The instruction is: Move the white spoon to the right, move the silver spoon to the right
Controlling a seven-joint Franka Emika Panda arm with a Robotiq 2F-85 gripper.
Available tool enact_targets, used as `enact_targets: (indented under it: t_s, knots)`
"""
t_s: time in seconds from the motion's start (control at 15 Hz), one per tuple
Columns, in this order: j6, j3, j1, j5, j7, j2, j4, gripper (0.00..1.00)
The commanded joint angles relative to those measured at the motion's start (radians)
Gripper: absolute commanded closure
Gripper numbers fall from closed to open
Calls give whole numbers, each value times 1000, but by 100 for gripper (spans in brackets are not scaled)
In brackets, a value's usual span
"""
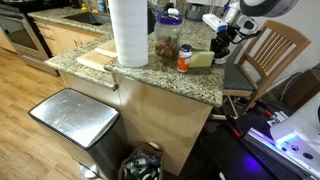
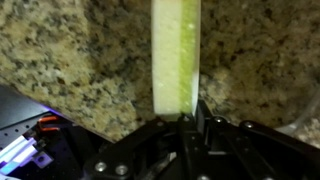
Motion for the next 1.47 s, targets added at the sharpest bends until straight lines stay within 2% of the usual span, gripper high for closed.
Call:
enact_targets:
  t_s: [0.0, 0.2, 0.4, 0.53, 0.67, 0.73, 0.93, 1.0, 1.13, 1.4]
  knots:
    - [-29, -74, -111, -157, -54, -71, -13, 97]
    - [-34, -139, -192, -254, -107, -111, 23, 97]
    - [-44, -204, -185, -202, -230, -214, 56, 97]
    - [-47, -205, -216, -217, -238, -250, 105, 97]
    - [-86, -228, -190, -181, -301, -328, 129, 97]
    - [-36, -192, -219, -191, -253, -269, 111, 90]
    - [-73, -195, -220, -177, -285, -335, 129, 90]
    - [-62, -178, -236, -209, -285, -295, 124, 97]
    - [-1, -159, -272, -219, -234, -159, 164, 97]
    - [32, -209, -291, -160, -161, 68, 323, 97]
